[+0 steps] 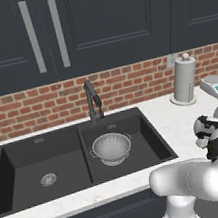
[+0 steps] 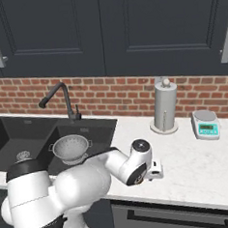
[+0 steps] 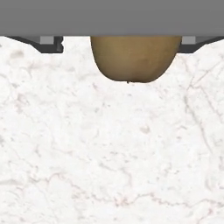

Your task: Put the colander in the sink, put the kiwi in the colander, and turn on the sink faucet and pour water over the colander.

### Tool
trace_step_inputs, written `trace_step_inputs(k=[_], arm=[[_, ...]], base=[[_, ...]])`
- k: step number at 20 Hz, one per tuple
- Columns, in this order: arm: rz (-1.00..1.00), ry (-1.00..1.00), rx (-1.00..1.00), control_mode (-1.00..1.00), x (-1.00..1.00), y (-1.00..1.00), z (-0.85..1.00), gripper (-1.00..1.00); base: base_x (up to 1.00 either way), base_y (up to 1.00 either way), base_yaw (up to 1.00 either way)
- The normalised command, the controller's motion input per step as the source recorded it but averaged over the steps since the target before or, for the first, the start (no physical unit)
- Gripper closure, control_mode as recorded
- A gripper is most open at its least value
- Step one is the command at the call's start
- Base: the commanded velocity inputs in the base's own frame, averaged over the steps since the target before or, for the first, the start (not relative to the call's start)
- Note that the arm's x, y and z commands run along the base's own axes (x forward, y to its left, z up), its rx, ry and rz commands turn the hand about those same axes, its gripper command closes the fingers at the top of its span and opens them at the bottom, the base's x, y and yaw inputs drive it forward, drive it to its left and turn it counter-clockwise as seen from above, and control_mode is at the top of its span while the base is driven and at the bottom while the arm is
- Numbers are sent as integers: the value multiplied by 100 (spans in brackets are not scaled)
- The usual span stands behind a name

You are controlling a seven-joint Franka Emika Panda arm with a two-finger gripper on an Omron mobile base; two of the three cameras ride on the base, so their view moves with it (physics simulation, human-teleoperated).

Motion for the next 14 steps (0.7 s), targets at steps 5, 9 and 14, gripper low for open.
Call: trace_step_inputs(k=[5, 9, 14], arm=[[0, 10, -6, -100, 10, 2, -57, 100], [3, 6, -1, -100, -11, 18, -26, 100], [19, -12, 0, -100, -39, 72, 11, 100]], base=[[0, 0, 0], [0, 0, 0], [0, 0, 0]])
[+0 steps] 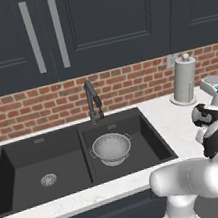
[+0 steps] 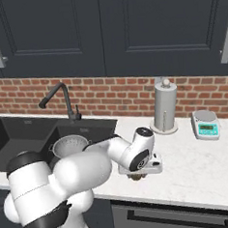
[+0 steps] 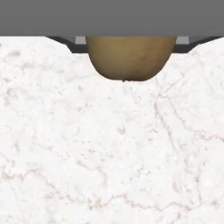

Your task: Put the colander in the sink, put the kiwi in the colander, and turn on the sink faucet and pour water over the colander.

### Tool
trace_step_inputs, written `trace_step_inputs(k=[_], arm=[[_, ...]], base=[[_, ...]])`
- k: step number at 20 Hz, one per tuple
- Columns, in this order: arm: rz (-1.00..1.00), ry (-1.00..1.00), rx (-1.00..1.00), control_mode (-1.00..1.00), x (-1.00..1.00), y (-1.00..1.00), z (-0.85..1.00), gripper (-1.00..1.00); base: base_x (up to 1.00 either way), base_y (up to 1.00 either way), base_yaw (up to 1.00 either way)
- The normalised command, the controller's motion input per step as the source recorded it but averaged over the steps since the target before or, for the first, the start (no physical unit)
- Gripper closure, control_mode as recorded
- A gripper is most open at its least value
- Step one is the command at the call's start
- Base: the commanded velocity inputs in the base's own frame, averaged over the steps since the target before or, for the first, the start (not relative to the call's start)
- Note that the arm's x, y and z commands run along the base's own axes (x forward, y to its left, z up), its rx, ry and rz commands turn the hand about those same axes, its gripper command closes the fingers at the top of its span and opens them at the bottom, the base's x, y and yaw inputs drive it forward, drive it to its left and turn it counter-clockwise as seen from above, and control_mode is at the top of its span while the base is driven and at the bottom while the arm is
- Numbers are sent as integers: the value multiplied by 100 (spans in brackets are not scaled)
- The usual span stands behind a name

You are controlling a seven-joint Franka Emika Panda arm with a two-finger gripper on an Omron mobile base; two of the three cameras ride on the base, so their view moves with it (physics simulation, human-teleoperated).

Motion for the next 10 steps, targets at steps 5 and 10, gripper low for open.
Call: trace_step_inputs(k=[5, 10], arm=[[29, -42, 0, -100, -20, 100, 47, 100], [35, -39, 0, -100, 0, 100, 57, 100]], base=[[0, 0, 0], [0, 0, 0]])
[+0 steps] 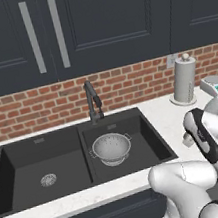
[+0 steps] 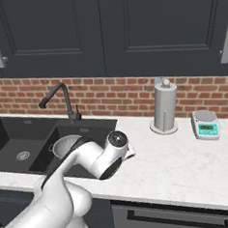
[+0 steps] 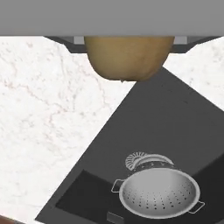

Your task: Put the colander in the sink, put the kiwi in the colander, and turn on the sink faucet and pour water over the colander.

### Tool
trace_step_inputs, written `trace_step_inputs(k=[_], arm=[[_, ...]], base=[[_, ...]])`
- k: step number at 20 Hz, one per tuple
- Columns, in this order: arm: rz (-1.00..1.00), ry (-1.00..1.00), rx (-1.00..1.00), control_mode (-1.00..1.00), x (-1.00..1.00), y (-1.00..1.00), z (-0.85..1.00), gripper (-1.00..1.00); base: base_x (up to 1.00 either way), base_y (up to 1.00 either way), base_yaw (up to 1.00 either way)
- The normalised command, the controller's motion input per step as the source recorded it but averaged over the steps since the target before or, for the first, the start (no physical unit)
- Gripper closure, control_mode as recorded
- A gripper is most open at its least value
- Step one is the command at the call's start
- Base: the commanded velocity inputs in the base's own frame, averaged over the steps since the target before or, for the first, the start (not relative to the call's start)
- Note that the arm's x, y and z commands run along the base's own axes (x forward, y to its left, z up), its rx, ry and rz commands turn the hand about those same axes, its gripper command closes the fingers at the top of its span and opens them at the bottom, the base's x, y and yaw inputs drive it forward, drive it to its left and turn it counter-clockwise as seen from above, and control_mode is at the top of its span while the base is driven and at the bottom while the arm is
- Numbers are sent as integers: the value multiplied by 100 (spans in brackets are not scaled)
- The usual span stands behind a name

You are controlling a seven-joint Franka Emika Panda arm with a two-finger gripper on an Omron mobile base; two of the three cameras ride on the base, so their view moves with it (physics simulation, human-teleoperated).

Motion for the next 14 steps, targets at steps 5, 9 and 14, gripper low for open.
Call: trace_step_inputs(k=[5, 9, 14], arm=[[37, -8, 1, -100, 26, 81, 69, 100], [33, 3, 8, -100, 48, 48, 81, 100], [25, 16, 10, -100, 61, 18, 78, 100]], base=[[0, 0, 0], [0, 0, 0], [0, 0, 0]])
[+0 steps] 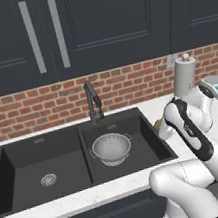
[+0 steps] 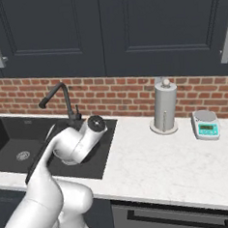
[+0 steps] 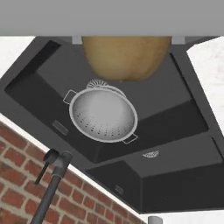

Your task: Put the colander in the sink, put the kiwi in the colander, and turn on the sink faucet and pour water over the colander.

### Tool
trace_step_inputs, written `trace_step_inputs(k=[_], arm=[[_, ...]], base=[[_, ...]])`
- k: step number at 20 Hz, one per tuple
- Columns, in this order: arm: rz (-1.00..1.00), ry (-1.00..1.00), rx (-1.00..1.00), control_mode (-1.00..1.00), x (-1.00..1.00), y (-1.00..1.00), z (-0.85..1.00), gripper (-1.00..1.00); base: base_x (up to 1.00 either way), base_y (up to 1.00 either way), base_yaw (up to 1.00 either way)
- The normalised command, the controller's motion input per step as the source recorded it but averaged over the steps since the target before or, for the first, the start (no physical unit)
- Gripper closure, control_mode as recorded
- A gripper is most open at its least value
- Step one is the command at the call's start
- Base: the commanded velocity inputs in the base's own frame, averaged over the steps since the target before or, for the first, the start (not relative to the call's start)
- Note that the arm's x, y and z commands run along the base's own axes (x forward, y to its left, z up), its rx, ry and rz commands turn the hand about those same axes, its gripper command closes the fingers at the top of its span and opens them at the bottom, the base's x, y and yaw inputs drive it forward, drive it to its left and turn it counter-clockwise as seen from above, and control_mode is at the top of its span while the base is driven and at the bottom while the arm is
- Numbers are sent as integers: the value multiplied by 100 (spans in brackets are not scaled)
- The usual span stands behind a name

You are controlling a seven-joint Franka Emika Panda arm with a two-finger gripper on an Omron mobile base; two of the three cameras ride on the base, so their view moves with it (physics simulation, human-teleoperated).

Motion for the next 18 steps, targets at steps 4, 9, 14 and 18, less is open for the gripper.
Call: trace_step_inputs(k=[4, 9, 14, 18], arm=[[9, 7, 6, -100, 61, 36, 22, 100], [0, 2, 0, -100, 54, 62, 0, 100], [-4, -8, 1, -100, 8, 58, -25, 100], [-3, -23, 3, -100, 0, 29, -37, 100]], base=[[0, 0, 0], [0, 0, 0], [0, 0, 0], [0, 0, 0]])
